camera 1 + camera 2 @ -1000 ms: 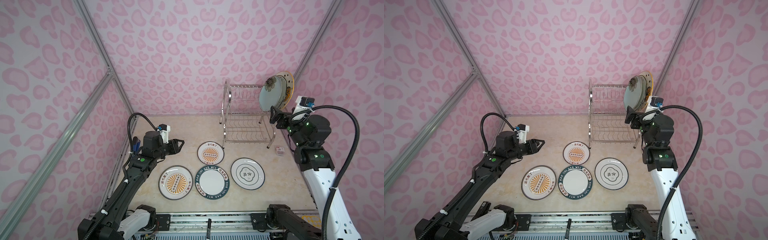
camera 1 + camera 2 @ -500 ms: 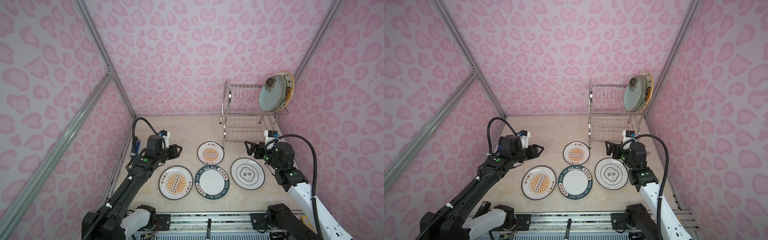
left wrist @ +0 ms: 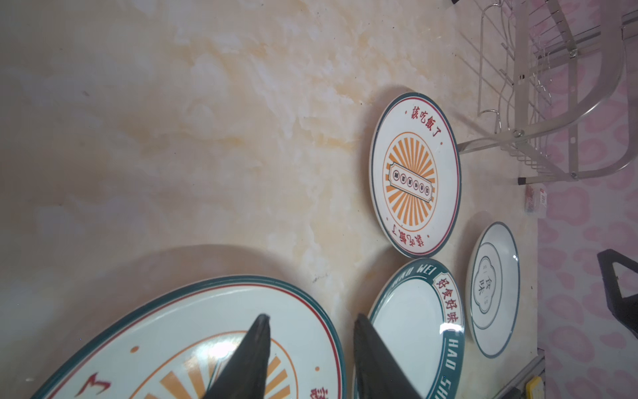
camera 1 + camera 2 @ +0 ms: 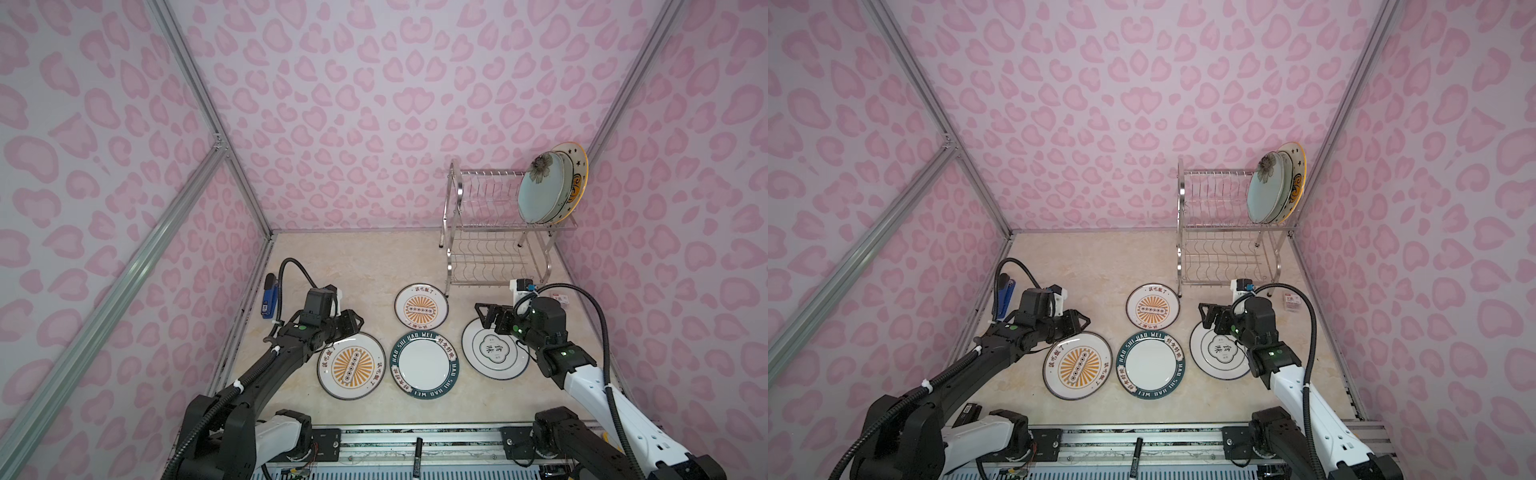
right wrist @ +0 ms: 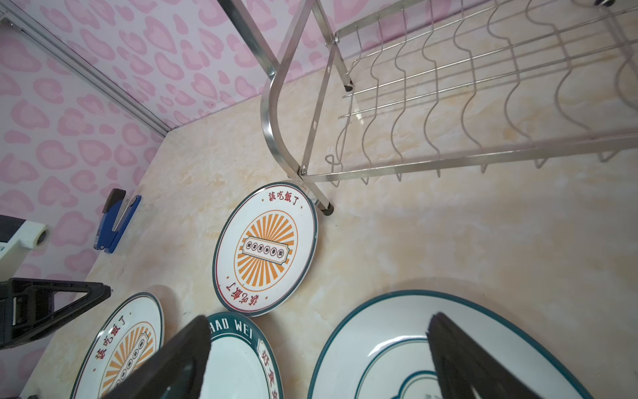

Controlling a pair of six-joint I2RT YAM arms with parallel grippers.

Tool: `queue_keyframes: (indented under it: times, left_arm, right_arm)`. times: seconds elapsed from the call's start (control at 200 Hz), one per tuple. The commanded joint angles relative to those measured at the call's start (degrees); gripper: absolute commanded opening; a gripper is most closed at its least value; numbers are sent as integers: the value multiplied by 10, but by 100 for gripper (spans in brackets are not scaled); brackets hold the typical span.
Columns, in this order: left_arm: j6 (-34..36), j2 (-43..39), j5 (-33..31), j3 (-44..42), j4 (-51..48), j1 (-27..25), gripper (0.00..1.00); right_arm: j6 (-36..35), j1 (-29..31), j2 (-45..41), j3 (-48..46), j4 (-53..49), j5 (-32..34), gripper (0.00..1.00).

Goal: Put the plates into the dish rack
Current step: 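Withdraw the right gripper from the rack toward the table plates, then grip the nearer sunburst plate's rim with the left gripper while the right gripper hovers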

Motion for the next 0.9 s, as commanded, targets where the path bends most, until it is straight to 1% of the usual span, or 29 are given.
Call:
queue_keyframes:
  times: [0.0,0.115,0.215,0.275,0.34,0.52,0.605,0.655,0.795,0.895]
  left_arm:
    - [-20,-11,-10,-8,13,0,42]
    - [-32,-35,-21,-29,1,0,42]
    - [-38,-64,-46,-41,-33,1,42]
    - [-49,-89,-64,-55,-60,2,42]
    - [-67,-127,-66,-73,-86,7,43]
    - [-118,-244,-105,-105,-192,24,45]
    - [-135,-285,-129,-117,-244,30,47]
    - [-149,-302,-122,-124,-242,30,48]
    - [-188,-321,-139,-131,-266,30,50]
    - [-216,-353,-160,-143,-284,30,51]
  right_arm:
    - [6,8,39,7,37,-39,97]
    - [3,42,94,22,50,-39,97]
    - [9,73,134,29,79,-31,97]
    - [14,87,157,35,92,-32,97]
    - [15,98,178,46,97,-34,97]
    - [23,103,208,63,112,-52,97]
    - [24,103,215,70,115,-57,97]
    - [23,103,218,72,115,-57,97]
    - [19,103,217,77,107,-55,97]
    - [16,103,211,76,102,-52,97]
